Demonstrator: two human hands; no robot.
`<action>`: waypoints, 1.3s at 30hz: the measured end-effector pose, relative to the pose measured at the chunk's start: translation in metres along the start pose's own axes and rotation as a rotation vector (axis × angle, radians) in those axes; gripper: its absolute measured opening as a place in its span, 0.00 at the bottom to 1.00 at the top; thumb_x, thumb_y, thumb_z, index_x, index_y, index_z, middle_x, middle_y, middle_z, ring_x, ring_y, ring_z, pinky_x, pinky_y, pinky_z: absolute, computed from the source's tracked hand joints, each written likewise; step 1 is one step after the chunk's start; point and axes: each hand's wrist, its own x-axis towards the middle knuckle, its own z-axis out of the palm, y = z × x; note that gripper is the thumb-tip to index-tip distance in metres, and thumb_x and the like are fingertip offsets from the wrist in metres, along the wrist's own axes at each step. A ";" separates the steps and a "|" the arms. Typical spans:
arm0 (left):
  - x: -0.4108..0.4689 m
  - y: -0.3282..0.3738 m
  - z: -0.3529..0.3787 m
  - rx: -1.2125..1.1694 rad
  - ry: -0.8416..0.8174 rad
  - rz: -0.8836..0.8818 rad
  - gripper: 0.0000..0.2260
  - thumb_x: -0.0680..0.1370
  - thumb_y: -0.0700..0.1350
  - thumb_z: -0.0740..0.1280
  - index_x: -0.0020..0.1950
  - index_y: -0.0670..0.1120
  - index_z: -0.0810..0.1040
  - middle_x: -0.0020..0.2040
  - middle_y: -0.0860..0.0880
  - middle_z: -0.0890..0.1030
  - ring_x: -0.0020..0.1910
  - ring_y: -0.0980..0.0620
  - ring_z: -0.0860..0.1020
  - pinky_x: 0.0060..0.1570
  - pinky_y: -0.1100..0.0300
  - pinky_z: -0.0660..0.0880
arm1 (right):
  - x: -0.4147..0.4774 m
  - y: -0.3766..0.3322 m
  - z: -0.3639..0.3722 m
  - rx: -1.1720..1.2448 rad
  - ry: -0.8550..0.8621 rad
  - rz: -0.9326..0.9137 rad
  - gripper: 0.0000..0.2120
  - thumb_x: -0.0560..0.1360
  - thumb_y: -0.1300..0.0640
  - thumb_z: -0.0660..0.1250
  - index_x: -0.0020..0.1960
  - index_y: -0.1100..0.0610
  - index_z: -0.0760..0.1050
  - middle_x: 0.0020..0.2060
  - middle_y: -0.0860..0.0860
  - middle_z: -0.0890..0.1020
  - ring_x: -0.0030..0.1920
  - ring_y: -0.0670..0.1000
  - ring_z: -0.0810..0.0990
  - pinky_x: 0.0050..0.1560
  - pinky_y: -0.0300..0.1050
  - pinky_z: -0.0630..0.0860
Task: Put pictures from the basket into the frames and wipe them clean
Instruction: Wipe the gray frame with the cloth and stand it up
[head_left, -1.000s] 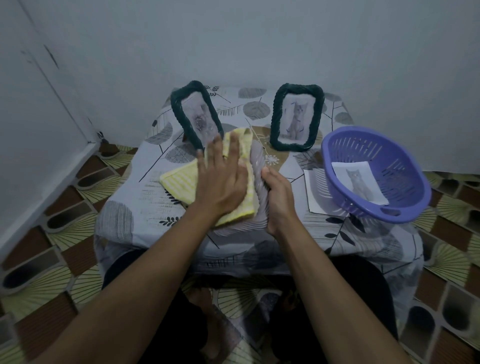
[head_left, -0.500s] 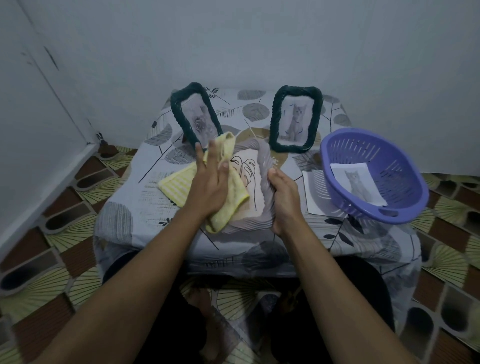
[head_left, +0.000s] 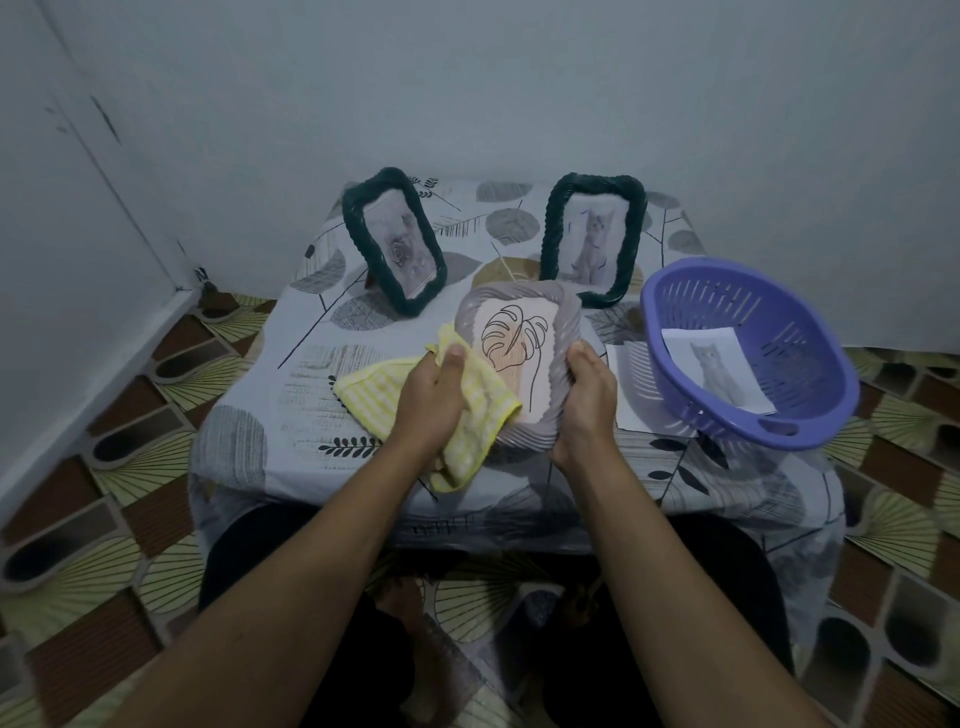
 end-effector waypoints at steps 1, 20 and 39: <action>0.001 0.002 0.000 0.009 0.050 -0.018 0.20 0.85 0.56 0.53 0.46 0.44 0.75 0.41 0.48 0.78 0.40 0.54 0.75 0.39 0.59 0.69 | 0.000 0.002 0.000 -0.010 -0.001 0.000 0.13 0.83 0.62 0.58 0.65 0.66 0.74 0.60 0.62 0.80 0.62 0.59 0.79 0.70 0.55 0.72; 0.000 -0.002 -0.008 0.076 0.042 0.017 0.21 0.82 0.63 0.53 0.51 0.48 0.75 0.42 0.52 0.78 0.42 0.56 0.75 0.40 0.59 0.70 | -0.004 0.013 -0.003 -0.411 -0.249 -0.242 0.16 0.85 0.51 0.56 0.67 0.56 0.74 0.56 0.48 0.83 0.57 0.46 0.81 0.61 0.46 0.76; -0.019 -0.014 0.009 0.774 -0.137 0.509 0.34 0.81 0.64 0.39 0.81 0.48 0.34 0.81 0.45 0.35 0.79 0.51 0.33 0.78 0.47 0.38 | -0.004 0.006 0.004 -0.371 -0.254 -0.204 0.14 0.82 0.46 0.58 0.56 0.50 0.79 0.55 0.61 0.82 0.57 0.61 0.81 0.63 0.60 0.75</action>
